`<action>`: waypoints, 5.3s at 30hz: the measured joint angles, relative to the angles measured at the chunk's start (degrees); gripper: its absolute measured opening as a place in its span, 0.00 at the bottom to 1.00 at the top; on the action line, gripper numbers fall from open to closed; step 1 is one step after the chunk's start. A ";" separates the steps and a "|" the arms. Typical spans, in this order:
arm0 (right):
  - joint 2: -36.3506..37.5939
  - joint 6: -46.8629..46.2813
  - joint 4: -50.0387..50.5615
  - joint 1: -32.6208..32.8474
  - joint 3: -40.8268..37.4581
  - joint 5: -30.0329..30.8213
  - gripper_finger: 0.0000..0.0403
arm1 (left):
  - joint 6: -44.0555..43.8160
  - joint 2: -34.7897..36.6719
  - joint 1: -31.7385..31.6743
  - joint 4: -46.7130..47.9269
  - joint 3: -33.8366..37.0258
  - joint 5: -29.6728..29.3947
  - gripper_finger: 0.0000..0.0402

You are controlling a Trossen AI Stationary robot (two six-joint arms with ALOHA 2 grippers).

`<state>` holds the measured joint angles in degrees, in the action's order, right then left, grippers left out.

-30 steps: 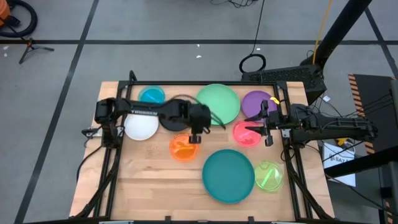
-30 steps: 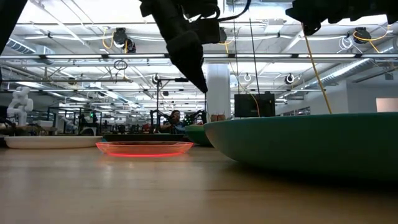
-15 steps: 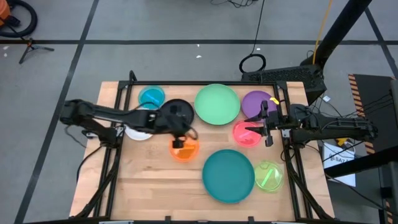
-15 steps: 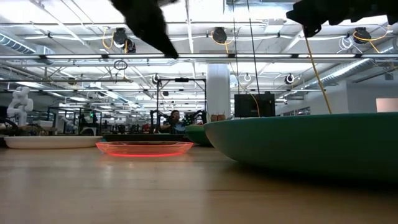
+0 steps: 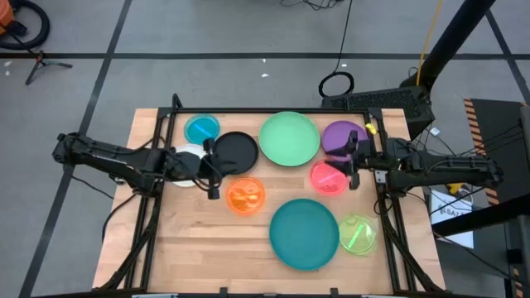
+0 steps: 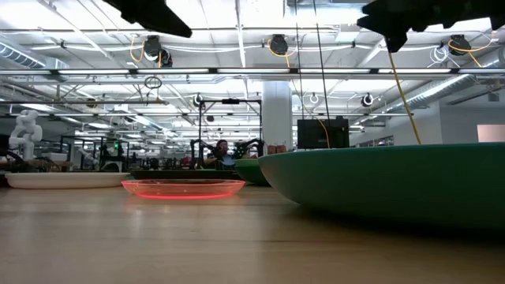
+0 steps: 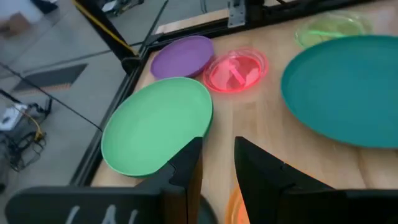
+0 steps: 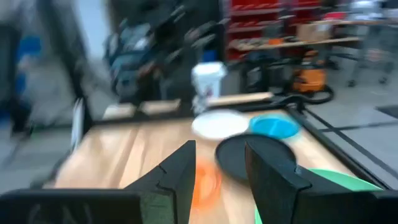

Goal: Stack plastic plates
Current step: Stack the blue plate on top of the light green plate

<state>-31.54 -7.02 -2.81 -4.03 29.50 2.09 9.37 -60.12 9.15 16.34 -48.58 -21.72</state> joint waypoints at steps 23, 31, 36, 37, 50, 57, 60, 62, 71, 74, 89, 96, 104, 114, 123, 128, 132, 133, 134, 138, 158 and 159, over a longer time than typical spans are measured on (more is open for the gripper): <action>-37.67 -3.12 13.05 3.40 18.76 0.73 0.32 | -4.32 11.70 -0.11 -0.43 6.05 -11.37 0.25; -46.95 -7.05 29.23 7.93 28.71 0.60 0.32 | -9.78 19.25 -0.11 8.86 6.25 -14.85 0.25; -52.94 -10.52 37.03 11.62 35.03 0.70 0.32 | -11.44 20.89 0.13 10.92 6.23 -14.83 0.25; -53.99 -10.70 38.14 12.02 36.27 0.72 0.32 | -11.46 20.96 0.23 11.52 6.23 -14.85 0.25; -61.90 -7.28 44.51 12.86 43.21 -0.39 0.32 | -10.66 21.25 0.72 14.30 6.21 -14.82 0.25; -62.41 -7.23 40.76 11.25 43.21 3.70 0.32 | -10.74 21.19 0.70 15.06 6.21 -14.81 0.25; -62.41 -7.00 37.37 9.93 43.21 7.41 0.32 | -10.37 21.25 0.70 15.06 6.21 -14.81 0.25; -62.41 -6.38 35.66 8.74 43.21 10.89 0.32 | -10.10 21.20 0.70 15.10 6.21 -14.81 0.25; -63.98 0.68 25.81 0.38 43.21 15.95 0.32 | -10.06 21.20 0.70 15.17 6.21 -14.79 0.25; -66.94 4.30 20.46 -0.96 43.21 15.73 0.29 | -10.06 21.20 0.70 15.21 6.21 -14.77 0.25; -77.60 6.53 10.76 -4.14 43.19 15.91 0.02 | -10.75 21.20 0.72 17.04 6.21 -14.57 0.25; -79.07 5.14 10.74 -5.01 43.19 15.78 0.01 | -11.12 21.20 0.72 17.00 6.21 -14.57 0.25; -79.07 4.15 10.78 -5.01 43.19 15.80 0.00 | -11.20 21.20 0.72 17.00 6.21 -14.59 0.25; -72.64 1.94 13.76 -1.47 43.15 11.57 0.00 | -11.42 21.20 0.72 18.22 6.21 -14.61 0.25; -66.32 -0.35 27.46 4.87 43.19 -7.17 0.01 | -11.89 21.20 0.72 18.16 6.21 -14.61 0.25; -66.79 -1.53 33.18 8.06 43.15 -8.13 0.10 | -12.49 21.20 0.70 18.12 6.21 -14.61 0.25; -67.18 -1.64 35.50 9.41 43.08 -6.49 0.26 | -12.58 21.20 0.70 18.09 6.21 -14.61 0.25; -67.09 -1.90 35.40 9.46 43.12 -6.09 0.30 | -12.60 21.18 0.70 18.12 6.21 -14.61 0.25; -67.04 -2.17 35.47 9.46 43.17 -5.43 0.33 | -12.60 21.18 0.71 18.12 6.21 -14.61 0.25; -67.09 -2.58 36.79 9.31 43.15 -4.92 0.45 | -12.71 21.18 0.70 18.12 6.21 -14.61 0.25; -74.49 -1.40 37.36 9.44 43.15 -6.82 0.50 | -12.73 21.18 0.74 18.21 6.20 -14.35 0.25; -74.54 -1.32 37.40 9.44 43.15 -6.82 0.50 | -12.73 21.18 0.74 18.23 6.19 -14.35 0.25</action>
<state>-106.08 -8.34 34.58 5.41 72.64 -4.73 -3.36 -38.94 9.89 34.57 -42.39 -36.07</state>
